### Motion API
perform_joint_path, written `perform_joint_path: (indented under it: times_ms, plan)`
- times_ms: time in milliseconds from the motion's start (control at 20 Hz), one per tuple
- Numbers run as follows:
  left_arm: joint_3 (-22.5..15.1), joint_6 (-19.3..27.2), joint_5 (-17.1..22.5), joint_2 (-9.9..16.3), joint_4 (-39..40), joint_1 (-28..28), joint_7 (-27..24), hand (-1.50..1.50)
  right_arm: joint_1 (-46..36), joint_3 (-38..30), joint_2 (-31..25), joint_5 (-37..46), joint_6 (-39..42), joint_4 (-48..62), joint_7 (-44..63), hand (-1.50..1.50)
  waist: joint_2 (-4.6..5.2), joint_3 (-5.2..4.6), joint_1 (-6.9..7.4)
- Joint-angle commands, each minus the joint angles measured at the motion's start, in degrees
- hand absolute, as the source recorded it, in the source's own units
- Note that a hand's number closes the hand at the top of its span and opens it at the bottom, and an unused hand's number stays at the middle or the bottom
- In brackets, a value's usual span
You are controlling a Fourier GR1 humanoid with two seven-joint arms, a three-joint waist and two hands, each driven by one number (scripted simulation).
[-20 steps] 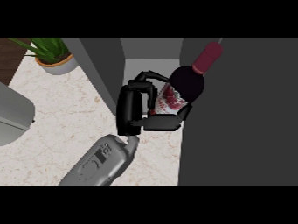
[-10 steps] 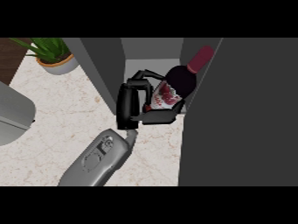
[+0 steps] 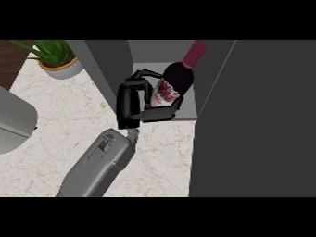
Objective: Pick up the wine, place it into the cabinet and close the cabinet
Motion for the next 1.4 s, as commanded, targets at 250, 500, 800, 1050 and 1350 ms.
perform_joint_path:
  times_ms: [250,500,800,1050,1350]
  plan:
    - [6.1,-8.3,2.9,0.7,8.7,-3.7,-0.8,1.50,4.4,1.4,1.7,-3.3,-0.7,-9.1,2.6,-1.50,0.03,-0.01,-0.19]
    - [6.4,-5.1,2.0,-0.1,11.4,-8.4,3.0,1.50,4.2,-1.8,0.3,-5.6,-0.2,-8.6,1.2,-1.50,-0.07,0.03,-0.08]
    - [11.9,-7.3,2.6,-0.1,25.3,-16.8,-2.2,1.50,2.0,1.7,2.1,-2.6,-1.1,-5.8,1.2,-1.50,0.25,0.00,-0.67]
    - [9.6,-4.4,3.4,-0.1,26.1,-15.5,-9.1,1.50,1.7,-2.1,0.1,-6.2,1.0,-4.4,-0.1,-1.50,0.17,0.02,-0.73]
    - [13.4,-4.3,4.8,-0.1,36.0,-24.0,-12.2,1.50,1.4,2.2,1.9,-2.3,0.0,-3.1,-0.8,-1.50,0.42,-0.01,-1.27]
